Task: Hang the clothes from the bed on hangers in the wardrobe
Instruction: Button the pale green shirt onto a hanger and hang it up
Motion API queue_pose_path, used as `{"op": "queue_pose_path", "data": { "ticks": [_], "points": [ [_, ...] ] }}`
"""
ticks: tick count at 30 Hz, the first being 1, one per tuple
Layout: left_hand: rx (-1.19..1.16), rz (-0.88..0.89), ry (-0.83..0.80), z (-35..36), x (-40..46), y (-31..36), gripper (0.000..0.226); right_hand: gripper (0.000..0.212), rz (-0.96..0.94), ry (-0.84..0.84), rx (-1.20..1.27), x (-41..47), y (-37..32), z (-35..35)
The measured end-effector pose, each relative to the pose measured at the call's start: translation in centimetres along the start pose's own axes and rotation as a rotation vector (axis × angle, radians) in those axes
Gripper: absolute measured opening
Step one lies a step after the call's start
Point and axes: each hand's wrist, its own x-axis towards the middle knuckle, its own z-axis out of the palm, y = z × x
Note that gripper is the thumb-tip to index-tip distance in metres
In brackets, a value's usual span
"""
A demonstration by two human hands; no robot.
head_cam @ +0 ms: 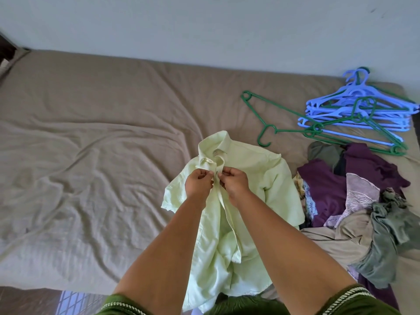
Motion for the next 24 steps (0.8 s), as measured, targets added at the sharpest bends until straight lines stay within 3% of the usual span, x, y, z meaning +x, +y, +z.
{"op": "queue_pose_path", "data": {
  "ticks": [14,20,24],
  "points": [
    [0.048,0.001,-0.04,-0.9,0.3,1.1,0.01,0.021,-0.262,0.079,-0.511,-0.5,-1.6,1.4],
    [0.116,0.016,-0.003,-1.0,0.5,1.6,0.009,0.023,-0.216,0.052,-0.393,-0.4,-1.3,1.6],
    [0.126,-0.032,-0.075,-0.9,1.0,1.9,0.01,0.031,-0.199,0.059,-0.299,-0.2,-1.3,1.1]
  ]
}}
